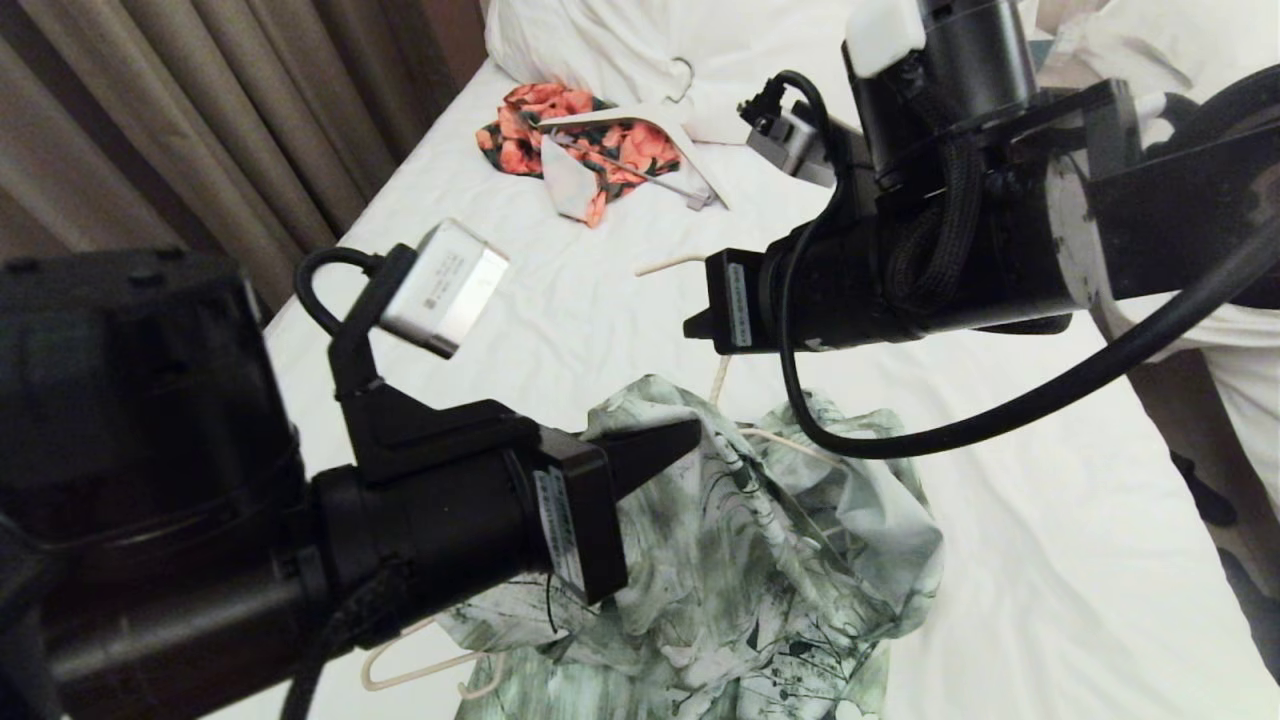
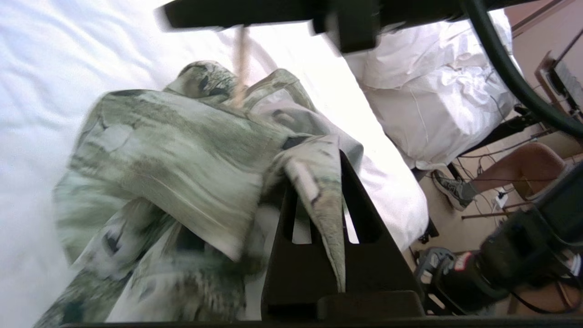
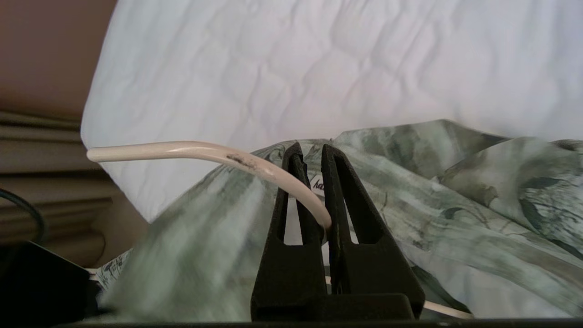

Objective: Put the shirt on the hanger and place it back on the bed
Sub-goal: Take the clothes hanger out of the clothes

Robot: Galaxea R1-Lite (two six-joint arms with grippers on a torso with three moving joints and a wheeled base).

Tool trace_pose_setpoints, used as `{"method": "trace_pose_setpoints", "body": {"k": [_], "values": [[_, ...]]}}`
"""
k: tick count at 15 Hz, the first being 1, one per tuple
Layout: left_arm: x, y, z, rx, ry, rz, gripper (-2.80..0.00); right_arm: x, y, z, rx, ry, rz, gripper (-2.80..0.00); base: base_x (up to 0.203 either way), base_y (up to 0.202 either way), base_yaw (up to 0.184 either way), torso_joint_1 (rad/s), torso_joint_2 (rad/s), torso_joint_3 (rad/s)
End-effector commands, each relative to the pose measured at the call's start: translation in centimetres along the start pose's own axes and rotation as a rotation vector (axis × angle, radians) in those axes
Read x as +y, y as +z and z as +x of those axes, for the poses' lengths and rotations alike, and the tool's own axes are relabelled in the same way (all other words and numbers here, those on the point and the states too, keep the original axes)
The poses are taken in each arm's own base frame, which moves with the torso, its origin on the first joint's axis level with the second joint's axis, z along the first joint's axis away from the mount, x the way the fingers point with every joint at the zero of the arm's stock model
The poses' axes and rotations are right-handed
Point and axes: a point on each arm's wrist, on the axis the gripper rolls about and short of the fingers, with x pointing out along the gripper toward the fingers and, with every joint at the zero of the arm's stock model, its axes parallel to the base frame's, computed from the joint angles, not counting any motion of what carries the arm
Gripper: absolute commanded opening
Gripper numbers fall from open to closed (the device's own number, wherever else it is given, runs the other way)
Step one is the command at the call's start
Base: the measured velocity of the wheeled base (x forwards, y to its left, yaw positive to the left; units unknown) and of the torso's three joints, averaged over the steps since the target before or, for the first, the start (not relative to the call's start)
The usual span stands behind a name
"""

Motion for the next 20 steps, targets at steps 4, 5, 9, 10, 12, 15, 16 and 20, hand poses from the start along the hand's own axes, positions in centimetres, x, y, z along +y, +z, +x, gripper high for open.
{"method": "trace_pose_setpoints", "body": {"k": [4,5,9,10,12,15,16,20], "values": [[-0.4,2.5,-3.3,-0.009,0.001,0.017,-2.80,0.4,1.0,-2.4,-0.073,-0.038,-0.051,-2.80,0.000,0.000,0.000,0.000,0.00,0.000],[-0.5,3.0,-4.0,-0.011,0.000,0.021,-2.80,0.5,1.1,-2.8,-0.083,-0.043,-0.055,-2.80,0.000,0.000,0.000,0.000,0.00,0.000],[-0.8,3.6,-5.1,-0.006,-0.003,0.023,-2.80,0.8,1.3,-3.6,-0.099,-0.037,-0.056,-2.80,0.000,0.000,0.000,0.000,0.00,0.000],[-0.7,3.5,-5.1,-0.002,-0.001,0.023,-2.80,0.8,1.4,-3.7,-0.102,-0.036,-0.056,-2.80,0.000,0.000,0.000,0.000,0.00,0.000],[-0.5,3.5,-5.1,0.003,0.010,0.024,-2.80,0.8,1.7,-4.2,-0.119,-0.034,-0.054,-2.80,0.000,0.000,0.000,0.000,0.00,0.000],[-0.1,3.2,-5.4,0.056,0.000,0.056,-2.80,0.8,1.9,-4.8,-0.131,-0.034,-0.053,-2.80,0.000,0.000,0.000,0.000,0.00,0.000],[-0.1,3.1,-5.7,0.072,-0.008,0.063,-2.80,0.7,2.0,-5.0,-0.136,-0.037,-0.052,-2.80,0.000,0.000,0.000,0.000,0.00,0.000],[0.1,2.7,-6.2,0.128,0.002,0.115,-2.80,0.4,2.1,-5.2,-0.142,-0.064,-0.047,-2.80,0.000,0.000,0.000,0.000,0.00,0.000]]}}
